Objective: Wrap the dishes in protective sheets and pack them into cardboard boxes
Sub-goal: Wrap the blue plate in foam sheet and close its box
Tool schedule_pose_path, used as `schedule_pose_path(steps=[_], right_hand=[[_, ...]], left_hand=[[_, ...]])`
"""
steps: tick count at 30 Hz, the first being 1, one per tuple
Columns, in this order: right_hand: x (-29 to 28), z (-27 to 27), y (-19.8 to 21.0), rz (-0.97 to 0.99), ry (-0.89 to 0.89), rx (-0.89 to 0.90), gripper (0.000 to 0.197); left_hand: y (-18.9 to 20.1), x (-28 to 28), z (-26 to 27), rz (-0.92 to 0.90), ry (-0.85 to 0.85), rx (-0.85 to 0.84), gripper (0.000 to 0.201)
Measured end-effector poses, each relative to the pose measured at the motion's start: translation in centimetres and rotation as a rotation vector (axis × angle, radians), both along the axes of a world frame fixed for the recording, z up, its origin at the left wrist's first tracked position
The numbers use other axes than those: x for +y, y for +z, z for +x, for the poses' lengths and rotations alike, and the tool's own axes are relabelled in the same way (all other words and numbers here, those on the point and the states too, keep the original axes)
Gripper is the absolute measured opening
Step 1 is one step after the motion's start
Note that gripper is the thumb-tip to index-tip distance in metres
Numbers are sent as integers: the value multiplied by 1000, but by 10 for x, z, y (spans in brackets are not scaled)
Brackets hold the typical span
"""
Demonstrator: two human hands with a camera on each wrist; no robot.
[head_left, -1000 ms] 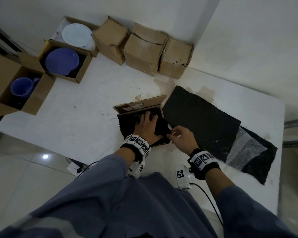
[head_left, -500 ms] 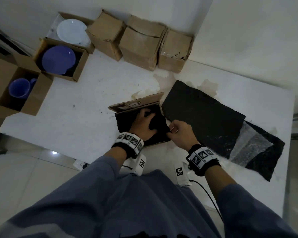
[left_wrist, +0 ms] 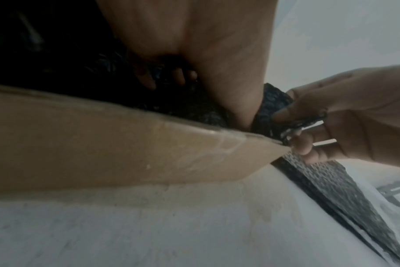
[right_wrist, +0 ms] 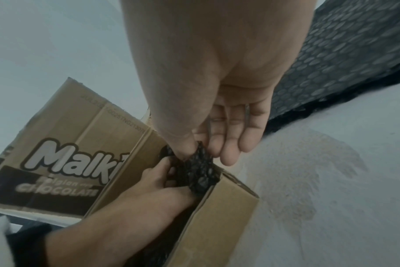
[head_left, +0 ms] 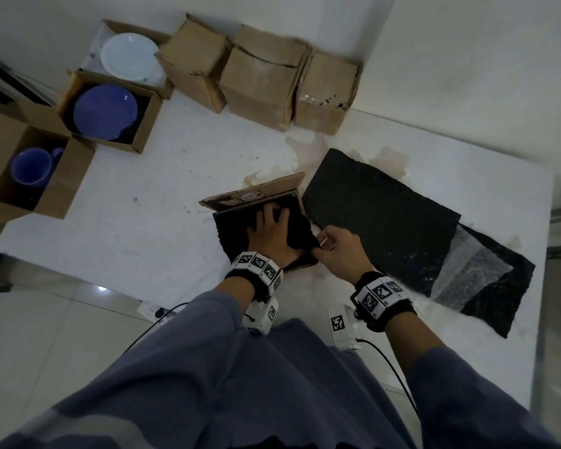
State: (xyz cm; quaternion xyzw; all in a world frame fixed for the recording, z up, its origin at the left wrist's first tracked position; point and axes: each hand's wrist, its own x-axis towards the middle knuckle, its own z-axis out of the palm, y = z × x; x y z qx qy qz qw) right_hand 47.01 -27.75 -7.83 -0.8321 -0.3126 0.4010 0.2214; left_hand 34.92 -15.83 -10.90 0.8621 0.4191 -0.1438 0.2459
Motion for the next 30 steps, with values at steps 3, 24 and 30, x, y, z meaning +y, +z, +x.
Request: schedule_pose_path(steps=[3,24,30], right_hand=[[1,-2,-1,-12,-12,6,12],[4,-11,-5,55,-29,-79,15],[2,-8,-5,66,-23,-66,15]], left_hand=[[0,-2,4,19,22,34,92],[2,-1,-3,-39,-11,-7,79],[4,-2,5,11,40,29,77]])
